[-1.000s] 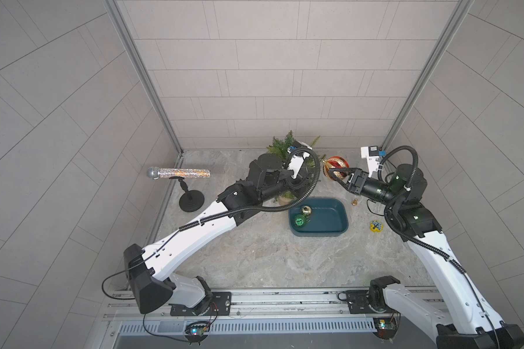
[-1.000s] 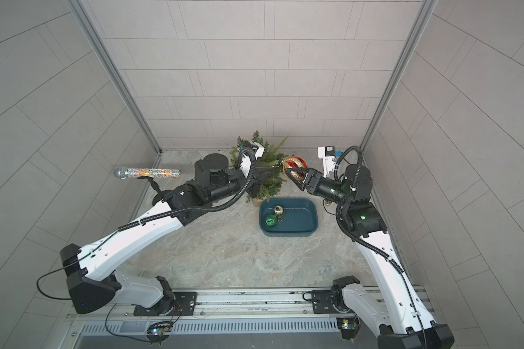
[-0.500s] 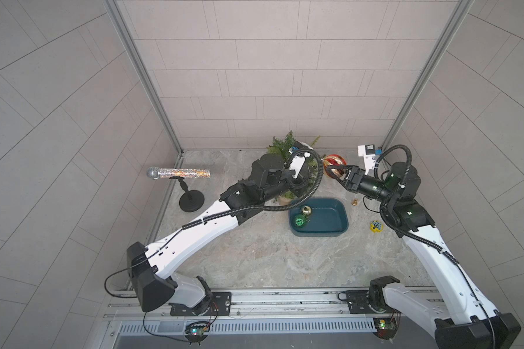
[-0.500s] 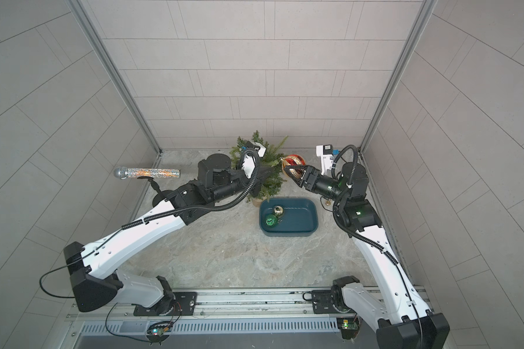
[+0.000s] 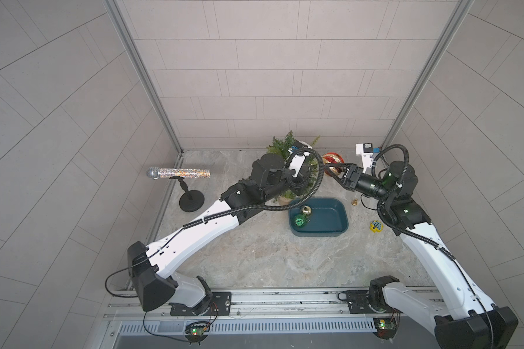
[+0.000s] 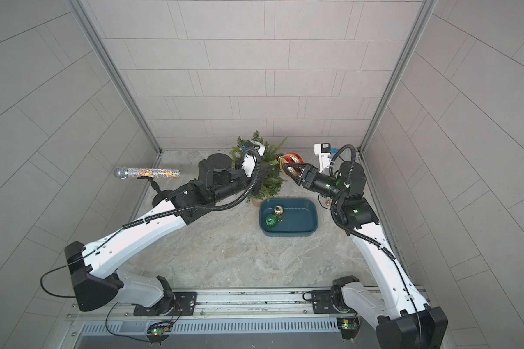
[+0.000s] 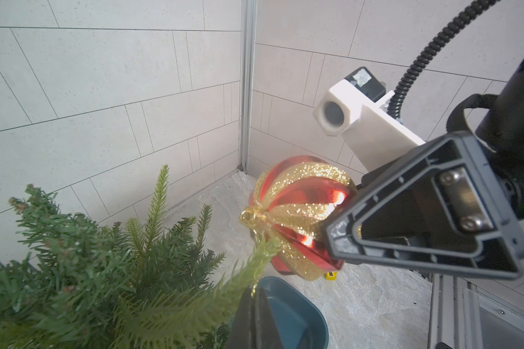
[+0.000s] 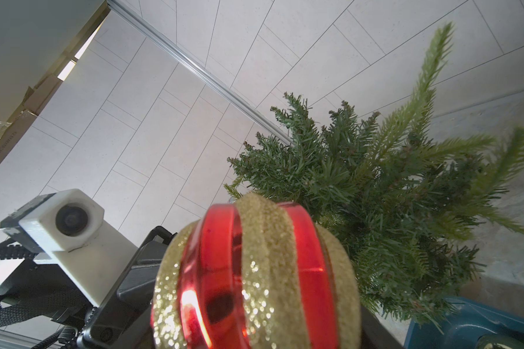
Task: Decorate the small christmas tree with ornaments
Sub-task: Hang an ornament on the christmas tree.
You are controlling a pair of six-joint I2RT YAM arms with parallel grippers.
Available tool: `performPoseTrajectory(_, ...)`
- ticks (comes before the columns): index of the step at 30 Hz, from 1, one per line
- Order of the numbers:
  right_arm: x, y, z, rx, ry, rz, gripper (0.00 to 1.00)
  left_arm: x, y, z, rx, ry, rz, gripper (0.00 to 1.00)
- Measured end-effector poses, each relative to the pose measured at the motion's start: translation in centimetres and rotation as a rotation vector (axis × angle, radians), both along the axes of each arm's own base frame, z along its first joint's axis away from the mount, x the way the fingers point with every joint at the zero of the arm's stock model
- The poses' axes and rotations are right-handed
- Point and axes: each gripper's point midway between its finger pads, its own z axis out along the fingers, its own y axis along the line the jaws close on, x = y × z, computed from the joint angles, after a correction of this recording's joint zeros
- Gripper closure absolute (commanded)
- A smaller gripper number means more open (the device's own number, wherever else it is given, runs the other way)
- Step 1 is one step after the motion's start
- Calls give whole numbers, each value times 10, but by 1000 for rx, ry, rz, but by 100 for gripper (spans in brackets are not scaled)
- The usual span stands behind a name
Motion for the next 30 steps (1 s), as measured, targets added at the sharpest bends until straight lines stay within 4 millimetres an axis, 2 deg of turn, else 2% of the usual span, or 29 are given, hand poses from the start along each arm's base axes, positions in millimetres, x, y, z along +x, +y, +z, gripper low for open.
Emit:
performPoseTrajectory(13, -1, 1, -28, -39, 70, 4, 31, 4, -2, -9, 12, 26, 8, 100)
performPoseTrajectory(20, -2, 1, -37, -42, 87, 9, 21, 7, -2, -9, 16, 32, 14, 100)
performPoseTrajectory(30, -6, 0, -43, -49, 97, 7, 13, 8, -1, -8, 18, 33, 22, 100)
